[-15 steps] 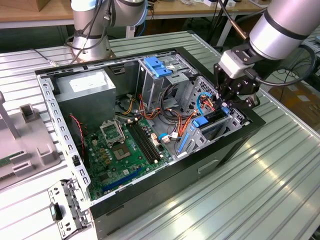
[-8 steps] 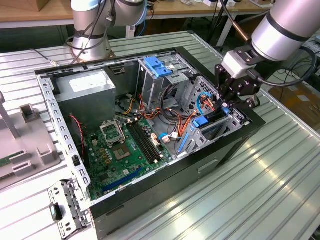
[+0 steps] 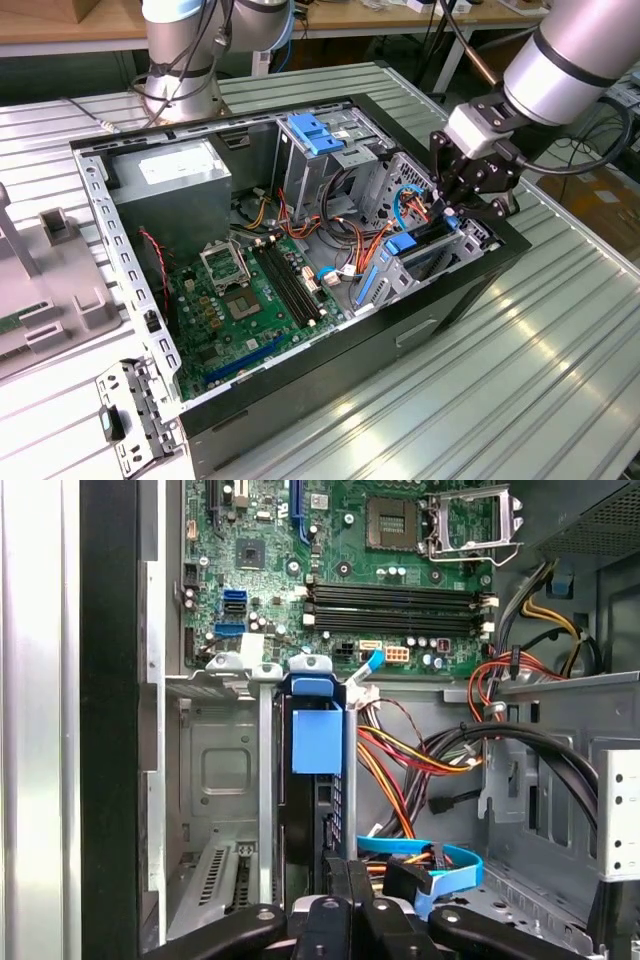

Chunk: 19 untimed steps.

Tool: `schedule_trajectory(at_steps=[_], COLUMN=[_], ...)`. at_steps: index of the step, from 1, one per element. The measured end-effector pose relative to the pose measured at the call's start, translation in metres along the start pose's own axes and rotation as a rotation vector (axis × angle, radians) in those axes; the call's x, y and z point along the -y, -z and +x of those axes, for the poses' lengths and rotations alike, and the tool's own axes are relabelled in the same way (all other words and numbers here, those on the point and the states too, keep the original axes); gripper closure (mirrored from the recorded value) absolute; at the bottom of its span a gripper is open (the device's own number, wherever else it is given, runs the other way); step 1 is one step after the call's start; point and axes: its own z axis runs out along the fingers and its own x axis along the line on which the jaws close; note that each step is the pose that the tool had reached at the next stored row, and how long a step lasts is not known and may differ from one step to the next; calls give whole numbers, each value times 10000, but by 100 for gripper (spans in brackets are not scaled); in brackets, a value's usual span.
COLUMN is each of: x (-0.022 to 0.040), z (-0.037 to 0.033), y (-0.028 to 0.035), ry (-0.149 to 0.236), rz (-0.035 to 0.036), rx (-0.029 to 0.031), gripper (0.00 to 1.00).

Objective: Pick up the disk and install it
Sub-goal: 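Insert the first disk wire, then insert the second disk wire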

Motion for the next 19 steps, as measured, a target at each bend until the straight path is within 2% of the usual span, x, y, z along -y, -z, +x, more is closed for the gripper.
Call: schedule_trajectory(at_steps=[2, 3, 14, 19], x=[29, 44, 223, 234], z=[-8, -10, -22, -23], y=[63, 75, 160, 163], ry=[0, 0, -6, -7], rz=[-1, -3, -50, -51], rx=[14, 22, 105, 107], gripper=[89, 89, 89, 89])
